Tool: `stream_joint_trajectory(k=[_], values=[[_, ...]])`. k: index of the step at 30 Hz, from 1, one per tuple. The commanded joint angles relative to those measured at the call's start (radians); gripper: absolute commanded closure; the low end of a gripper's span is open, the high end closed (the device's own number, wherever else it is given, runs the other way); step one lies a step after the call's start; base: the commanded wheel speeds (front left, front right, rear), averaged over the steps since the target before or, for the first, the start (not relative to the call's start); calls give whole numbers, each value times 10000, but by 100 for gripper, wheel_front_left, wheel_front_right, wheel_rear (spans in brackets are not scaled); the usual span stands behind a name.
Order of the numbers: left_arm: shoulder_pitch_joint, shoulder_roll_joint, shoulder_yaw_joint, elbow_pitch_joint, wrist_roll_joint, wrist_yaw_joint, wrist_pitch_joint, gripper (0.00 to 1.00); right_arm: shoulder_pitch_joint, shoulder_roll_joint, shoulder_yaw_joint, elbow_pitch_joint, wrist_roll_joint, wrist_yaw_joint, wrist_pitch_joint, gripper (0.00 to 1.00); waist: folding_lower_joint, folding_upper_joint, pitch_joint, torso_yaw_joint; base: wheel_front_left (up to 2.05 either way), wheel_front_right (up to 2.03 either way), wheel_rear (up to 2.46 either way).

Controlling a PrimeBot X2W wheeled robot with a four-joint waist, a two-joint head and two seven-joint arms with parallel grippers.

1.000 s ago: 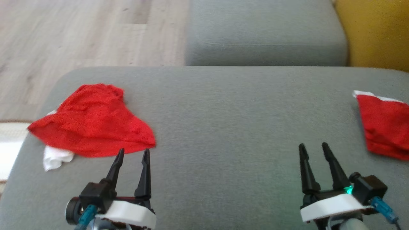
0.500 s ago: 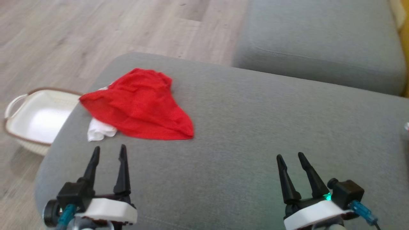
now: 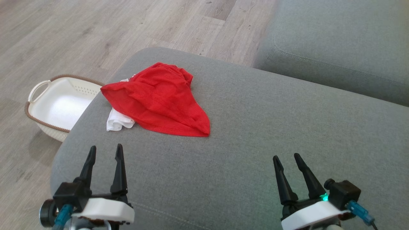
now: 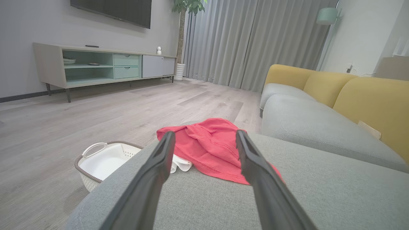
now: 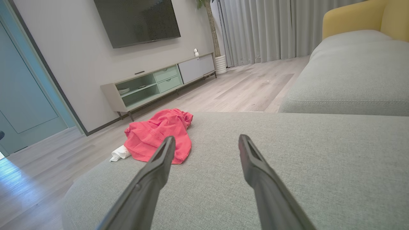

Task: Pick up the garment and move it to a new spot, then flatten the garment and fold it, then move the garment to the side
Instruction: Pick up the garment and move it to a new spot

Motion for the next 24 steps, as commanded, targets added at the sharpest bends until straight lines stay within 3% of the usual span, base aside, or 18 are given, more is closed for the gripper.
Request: stream_joint_trajectory(k=[1, 14, 24], values=[[-327, 10, 365, -416, 101, -7, -78, 0, -418, -37, 244, -267, 50, -9, -137, 0, 0, 0, 13, -4, 0, 0, 0], [-641, 10, 822, -320, 53, -10, -78, 0, -580, -37, 204, -206, -42, -9, -137, 0, 0, 0, 483, -428, 0, 0, 0], [-2313, 281, 1858, 823, 58, -434, -78, 0, -1307, -37, -21, -569, -529, -9, -131, 0, 0, 0, 1842, -1067, 0, 0, 0]])
